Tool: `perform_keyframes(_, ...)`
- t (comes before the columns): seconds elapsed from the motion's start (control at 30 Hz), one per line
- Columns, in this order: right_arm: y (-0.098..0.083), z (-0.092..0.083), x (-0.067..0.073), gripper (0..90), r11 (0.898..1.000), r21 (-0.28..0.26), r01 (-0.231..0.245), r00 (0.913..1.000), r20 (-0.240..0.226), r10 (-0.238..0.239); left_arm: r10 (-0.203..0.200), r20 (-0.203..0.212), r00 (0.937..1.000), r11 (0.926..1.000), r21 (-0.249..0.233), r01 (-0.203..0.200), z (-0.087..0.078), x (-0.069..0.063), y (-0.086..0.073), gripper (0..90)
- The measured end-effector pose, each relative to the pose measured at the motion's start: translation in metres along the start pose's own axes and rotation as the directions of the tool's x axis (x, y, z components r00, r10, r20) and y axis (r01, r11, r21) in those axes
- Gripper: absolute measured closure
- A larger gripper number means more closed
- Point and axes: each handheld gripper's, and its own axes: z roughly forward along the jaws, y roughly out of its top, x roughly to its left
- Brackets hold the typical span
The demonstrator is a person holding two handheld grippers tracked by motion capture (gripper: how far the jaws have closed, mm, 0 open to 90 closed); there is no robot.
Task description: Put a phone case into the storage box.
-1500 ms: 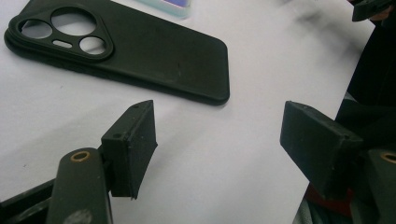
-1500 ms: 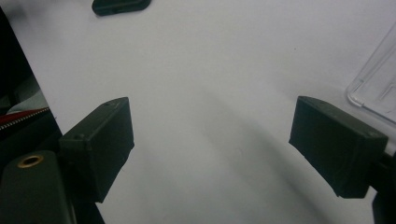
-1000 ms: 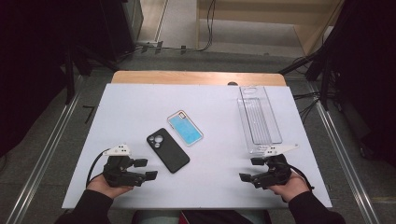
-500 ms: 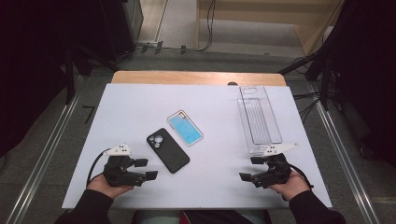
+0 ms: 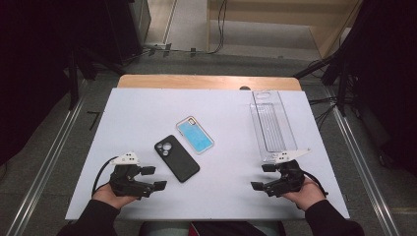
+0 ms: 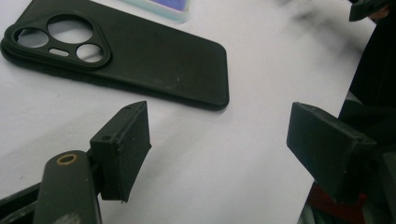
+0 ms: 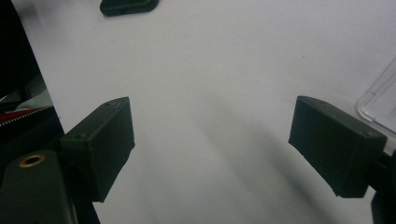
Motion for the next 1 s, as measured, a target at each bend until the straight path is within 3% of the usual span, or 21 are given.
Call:
perform_keyframes(0.1, 0.000, 0.000, 0.000, 12.4, 1.000, -0.002, 0.002, 1.0000, -0.005, -0.002, -0.002, 0.023, 0.9997, 0.9997, -0.024, 0.003, -0.001, -0.001, 0.001, 17.7)
perform_keyframes(0.2, 0.001, 0.000, 0.000, 10.3, 1.000, -0.009, 0.010, 0.9999, -0.008, -0.010, -0.013, 0.020, 0.9997, 0.9999, 0.000, 0.013, 0.002, 0.000, 0.002, 0.0)
perform_keyframes(0.23, 0.002, 0.000, 0.000, 7.3, 1.000, -0.015, 0.009, 0.9999, -0.009, -0.009, -0.019, 0.004, 0.9998, 0.9994, 0.030, 0.019, 0.004, 0.000, 0.001, 0.0)
perform_keyframes(0.33, 0.003, 0.000, 0.000, 7.3, 1.000, -0.020, 0.010, 0.9996, -0.025, -0.011, -0.024, 0.015, 0.9996, 0.9989, 0.041, 0.024, 0.004, 0.000, 0.001, 0.0)
perform_keyframes(0.43, 0.004, 0.000, 0.001, 7.3, 1.000, -0.014, 0.018, 0.9997, -0.016, -0.018, 0.001, 0.021, 0.9998, 0.9993, 0.037, -0.002, 0.003, -0.002, 0.003, 2.6)
perform_keyframes(0.53, 0.004, 0.000, 0.001, 7.4, 1.000, -0.005, 0.015, 0.9999, 0.003, -0.015, 0.006, 0.017, 0.9998, 0.9993, 0.038, -0.006, 0.003, -0.003, 0.004, 8.3)
perform_keyframes(0.57, 0.005, -0.001, 0.001, 7.6, 1.000, -0.019, 0.010, 0.9999, -0.001, -0.010, 0.003, 0.007, 1.0000, 0.9990, 0.044, -0.004, 0.003, -0.003, 0.004, 15.0)
perform_keyframes(1.0, 0.018, 0.002, 0.012, 7.8, 1.000, -0.015, 0.016, 0.9999, -0.002, -0.017, -0.028, 0.008, 0.9996, 0.9978, 0.060, 0.028, 0.001, -0.001, 0.005, 17.9)
